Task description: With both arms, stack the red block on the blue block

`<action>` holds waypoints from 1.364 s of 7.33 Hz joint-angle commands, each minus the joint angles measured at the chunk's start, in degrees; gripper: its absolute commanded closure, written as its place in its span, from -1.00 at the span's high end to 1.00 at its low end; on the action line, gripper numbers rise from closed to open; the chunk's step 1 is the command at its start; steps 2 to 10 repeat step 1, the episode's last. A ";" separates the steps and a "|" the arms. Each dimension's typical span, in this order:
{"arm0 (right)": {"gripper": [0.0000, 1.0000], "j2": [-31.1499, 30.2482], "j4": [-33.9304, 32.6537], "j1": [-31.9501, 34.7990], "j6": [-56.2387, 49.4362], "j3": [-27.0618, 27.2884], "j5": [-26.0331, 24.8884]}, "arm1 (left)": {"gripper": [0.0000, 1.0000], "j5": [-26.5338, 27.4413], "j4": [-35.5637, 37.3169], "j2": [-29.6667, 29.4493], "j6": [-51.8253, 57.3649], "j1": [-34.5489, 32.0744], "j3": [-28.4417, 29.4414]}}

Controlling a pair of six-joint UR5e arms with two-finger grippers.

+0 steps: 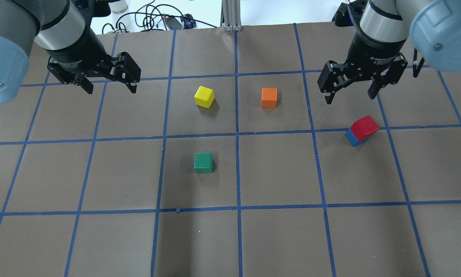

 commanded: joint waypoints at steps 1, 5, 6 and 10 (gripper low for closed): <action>1.00 -0.09 -0.23 0.00 0.02 -0.12 -0.23 | 1.00 0.00 0.00 -0.04 0.00 0.00 0.02; 1.00 -0.09 -0.23 0.00 0.02 -0.12 -0.23 | 1.00 0.00 0.00 -0.04 0.00 0.00 0.02; 1.00 -0.09 -0.23 0.00 0.02 -0.12 -0.23 | 1.00 0.00 0.00 -0.04 0.00 0.00 0.02; 1.00 -0.09 -0.23 0.00 0.02 -0.12 -0.23 | 1.00 0.00 0.00 -0.04 0.00 0.00 0.02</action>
